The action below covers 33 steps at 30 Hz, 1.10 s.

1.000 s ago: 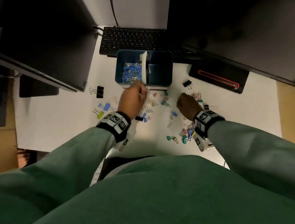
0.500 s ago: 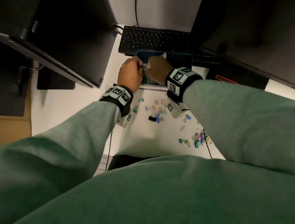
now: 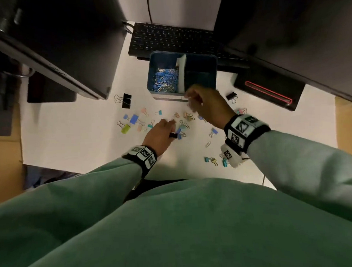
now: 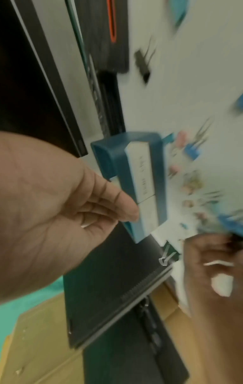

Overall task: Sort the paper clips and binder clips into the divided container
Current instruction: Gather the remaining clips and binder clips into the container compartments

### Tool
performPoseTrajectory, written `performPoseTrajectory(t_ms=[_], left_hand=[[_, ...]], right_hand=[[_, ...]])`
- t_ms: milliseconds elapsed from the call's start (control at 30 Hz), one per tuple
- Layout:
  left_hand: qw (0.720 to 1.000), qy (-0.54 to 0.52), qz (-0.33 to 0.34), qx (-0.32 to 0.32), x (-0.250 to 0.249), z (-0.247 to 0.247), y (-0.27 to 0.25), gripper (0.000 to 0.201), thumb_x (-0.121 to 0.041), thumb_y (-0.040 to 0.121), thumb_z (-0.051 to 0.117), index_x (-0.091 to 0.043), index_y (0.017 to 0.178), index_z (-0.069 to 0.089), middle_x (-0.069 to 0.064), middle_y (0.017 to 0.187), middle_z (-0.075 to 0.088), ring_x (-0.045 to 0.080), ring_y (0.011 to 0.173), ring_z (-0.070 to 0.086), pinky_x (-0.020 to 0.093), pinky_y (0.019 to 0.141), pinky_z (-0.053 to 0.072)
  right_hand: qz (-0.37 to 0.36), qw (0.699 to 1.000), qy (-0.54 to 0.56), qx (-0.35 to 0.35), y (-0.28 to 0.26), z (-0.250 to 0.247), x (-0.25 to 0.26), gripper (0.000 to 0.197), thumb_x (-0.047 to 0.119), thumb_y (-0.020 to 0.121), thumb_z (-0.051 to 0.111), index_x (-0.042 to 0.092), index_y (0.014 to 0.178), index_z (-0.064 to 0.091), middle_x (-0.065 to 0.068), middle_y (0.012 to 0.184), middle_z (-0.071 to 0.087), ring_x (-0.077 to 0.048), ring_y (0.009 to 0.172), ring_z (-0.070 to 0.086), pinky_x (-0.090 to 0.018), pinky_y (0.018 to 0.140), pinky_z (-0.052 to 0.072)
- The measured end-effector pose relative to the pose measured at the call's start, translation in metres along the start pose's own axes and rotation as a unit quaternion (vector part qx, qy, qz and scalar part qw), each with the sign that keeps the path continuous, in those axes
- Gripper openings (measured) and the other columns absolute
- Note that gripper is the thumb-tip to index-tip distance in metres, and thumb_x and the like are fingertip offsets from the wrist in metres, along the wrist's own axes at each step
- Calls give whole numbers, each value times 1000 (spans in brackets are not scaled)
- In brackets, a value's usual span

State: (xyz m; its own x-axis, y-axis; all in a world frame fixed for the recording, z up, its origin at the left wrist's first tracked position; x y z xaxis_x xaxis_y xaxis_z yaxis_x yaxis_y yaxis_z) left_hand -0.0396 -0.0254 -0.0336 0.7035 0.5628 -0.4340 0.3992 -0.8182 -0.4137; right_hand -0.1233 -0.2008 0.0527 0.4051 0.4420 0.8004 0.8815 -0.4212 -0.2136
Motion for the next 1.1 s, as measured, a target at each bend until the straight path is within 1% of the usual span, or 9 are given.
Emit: performPoseTrajectory(t_ms=[100,167,300,467,700,800,933,1000,1100], left_hand=[[999,-36,16,-15,11,-7,-6,12,-16,87,64,-12,97,60,7,101,56,27,86,59,33,73,49],[997,-64,16,-36,16,-18,-10,9,-17,87,65,-12,95,62,4,98,58,21,83,57,30,73,46],[993,-79,-4,-87,29,-34,-5,9,-13,88,63,-10,97,63,4,95,59,21,83,55,26,71,37],[993,1,-2,-116,30,-34,0,23,-2,80,66,-12,101,66,12,97,60,31,90,56,32,77,41],[995,45,48,-75,-13,-5,4,29,-35,82,69,-15,101,62,5,92,60,26,83,56,34,76,41],[997,40,32,-59,-20,2,10,30,-38,79,70,-14,94,60,5,91,61,24,81,56,33,75,43],[998,36,31,-39,-21,5,12,20,-29,80,67,-16,91,57,3,90,60,22,80,57,33,73,45],[999,24,29,-38,-19,4,12,17,-24,80,64,-17,90,53,3,88,58,21,78,55,32,69,44],[999,5,43,-27,-23,5,11,14,-17,80,61,-16,86,47,4,83,58,24,72,55,36,66,49]], right_hand=[[87,987,-132,40,-31,12,-36,14,27,96,50,20,104,59,0,100,66,-16,82,60,-32,72,49],[144,977,-160,-5,-38,14,-61,18,25,95,52,17,110,56,-4,111,61,-20,89,59,-29,72,42],[191,967,-164,-32,-33,16,-89,33,24,89,62,12,117,50,-11,118,52,-29,98,59,-32,74,45],[182,966,-183,-23,-21,28,-91,34,29,92,60,9,118,51,-11,116,53,-28,97,59,-32,72,44],[193,972,-134,-19,-20,26,-102,21,22,95,54,4,104,60,-15,106,60,-29,94,60,-28,74,42],[205,977,-62,-18,-24,18,-104,11,16,93,57,6,96,57,-11,96,62,-22,77,59,-20,64,43],[199,979,31,-28,-31,8,-93,18,5,94,47,13,111,49,-14,90,65,-30,76,67,-36,66,57],[151,988,-16,0,-30,13,-79,17,10,97,42,17,111,50,-9,92,64,-26,76,65,-35,69,56],[72,987,-125,67,-23,38,-62,14,13,96,44,12,100,58,-6,102,61,-23,91,60,-32,81,50]])
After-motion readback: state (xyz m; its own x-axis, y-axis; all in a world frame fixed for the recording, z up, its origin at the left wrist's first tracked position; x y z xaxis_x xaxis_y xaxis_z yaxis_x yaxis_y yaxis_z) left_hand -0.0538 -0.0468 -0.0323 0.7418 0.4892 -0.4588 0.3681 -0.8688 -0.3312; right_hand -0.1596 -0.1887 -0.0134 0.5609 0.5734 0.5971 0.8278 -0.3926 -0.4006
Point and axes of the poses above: each hand's wrist, its own y-axis towards the middle knuckle, its own z-axis out of the palm, x = y × z, the point moved 2 cm from there along y, towards the middle knuckle
